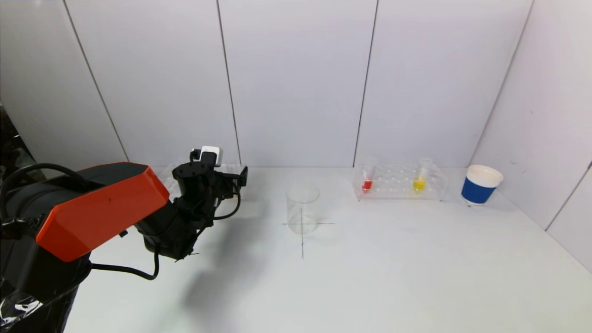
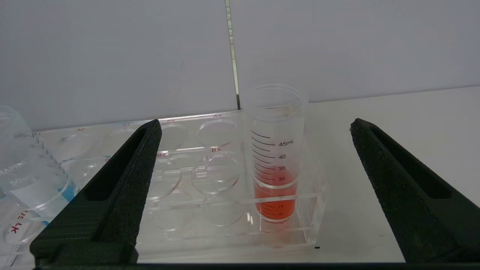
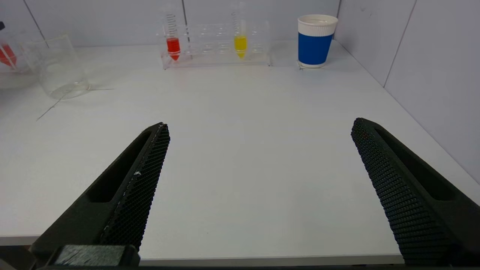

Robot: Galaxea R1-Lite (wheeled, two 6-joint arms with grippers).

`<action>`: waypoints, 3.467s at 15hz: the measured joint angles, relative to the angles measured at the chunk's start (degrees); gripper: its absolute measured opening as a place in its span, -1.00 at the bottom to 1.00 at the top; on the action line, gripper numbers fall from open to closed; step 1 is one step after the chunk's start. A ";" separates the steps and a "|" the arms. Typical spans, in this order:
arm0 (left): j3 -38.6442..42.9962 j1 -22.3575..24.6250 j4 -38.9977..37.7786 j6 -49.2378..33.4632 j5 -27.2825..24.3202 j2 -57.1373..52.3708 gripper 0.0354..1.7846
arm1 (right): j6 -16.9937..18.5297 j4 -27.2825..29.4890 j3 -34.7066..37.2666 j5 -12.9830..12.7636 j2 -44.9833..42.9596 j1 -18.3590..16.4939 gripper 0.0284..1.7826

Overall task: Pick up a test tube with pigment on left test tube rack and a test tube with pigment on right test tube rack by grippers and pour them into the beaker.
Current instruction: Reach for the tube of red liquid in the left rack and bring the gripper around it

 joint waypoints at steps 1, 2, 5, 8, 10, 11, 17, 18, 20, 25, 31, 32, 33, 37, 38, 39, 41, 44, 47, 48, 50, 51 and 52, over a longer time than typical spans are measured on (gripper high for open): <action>0.00 0.00 -0.07 -0.02 0.00 0.06 0.97 | -0.01 0.00 0.00 0.00 0.00 0.00 0.98; 0.00 0.00 -0.09 0.00 -0.02 0.13 0.97 | -0.01 0.00 0.00 0.02 0.00 0.00 0.98; 0.00 -0.04 -0.11 0.02 0.00 0.17 0.97 | 0.00 0.00 0.00 0.02 0.00 0.00 0.98; 0.00 -0.06 -0.13 0.04 -0.05 0.20 0.97 | 0.00 0.00 0.00 0.00 0.00 0.00 0.98; 0.07 -0.11 -0.13 0.09 -0.07 0.20 0.97 | -0.01 0.00 0.00 0.02 -0.02 0.00 0.98; 0.07 -0.11 -0.11 0.09 -0.10 0.22 0.97 | -0.01 0.00 0.00 0.02 -0.02 0.00 0.98; 0.09 -0.13 -0.11 0.11 -0.18 0.33 0.97 | 0.00 0.00 0.00 0.00 0.00 0.00 0.98; 0.09 -0.13 -0.09 0.11 -0.16 0.33 0.97 | 0.00 0.00 0.00 0.00 0.00 0.00 0.98; 0.09 -0.13 -0.11 0.09 -0.18 0.33 0.97 | -0.01 0.00 0.00 0.00 -0.02 0.00 0.98; 0.00 -0.13 -0.02 0.09 -0.29 0.33 0.97 | -0.01 0.00 -0.02 0.00 0.00 0.00 0.98; -0.72 -0.17 0.33 0.09 -0.41 0.48 0.97 | 0.00 0.00 -0.02 0.00 0.00 0.00 0.98; -0.80 -0.17 0.35 0.06 -0.44 0.50 0.97 | 0.00 0.00 -0.02 0.00 0.00 0.00 0.98; -0.85 -0.17 0.35 0.09 -0.44 0.52 0.97 | -0.01 0.00 -0.02 0.00 0.00 0.00 0.98; -0.96 -0.22 0.35 0.17 -0.51 0.55 0.97 | -0.01 0.00 -0.02 0.00 0.00 0.00 0.98; -0.96 -0.24 0.35 0.17 -0.52 0.55 0.97 | 0.00 0.00 -0.02 0.02 0.00 0.00 0.98; -0.96 -0.33 0.35 0.17 -0.52 0.55 0.97 | 0.00 0.00 -0.02 0.00 0.00 0.00 0.98; -0.96 -0.45 0.35 0.17 -0.49 0.55 0.97 | -0.01 0.00 -0.02 0.00 0.00 0.00 0.98; -0.96 -0.74 0.41 0.24 -0.51 0.55 0.97 | 0.00 0.00 -0.02 0.00 0.00 0.00 0.98; -1.00 -1.02 0.48 0.28 -0.52 0.55 0.97 | 0.00 0.00 -0.02 0.02 0.00 0.00 0.98; -1.11 -1.02 0.50 0.26 -0.52 0.55 0.97 | -0.01 0.00 -0.02 0.00 -0.02 0.00 0.98; -1.52 -1.02 0.63 0.20 -0.52 0.63 0.97 | 0.00 0.00 -0.02 0.02 0.00 0.00 0.98; -1.77 -1.05 0.67 0.22 -0.52 0.67 0.97 | 0.00 0.00 -0.02 0.00 0.00 0.00 0.98; -1.88 -1.02 0.67 0.17 -0.52 0.69 0.97 | 0.00 0.00 -0.02 0.02 0.00 0.00 0.98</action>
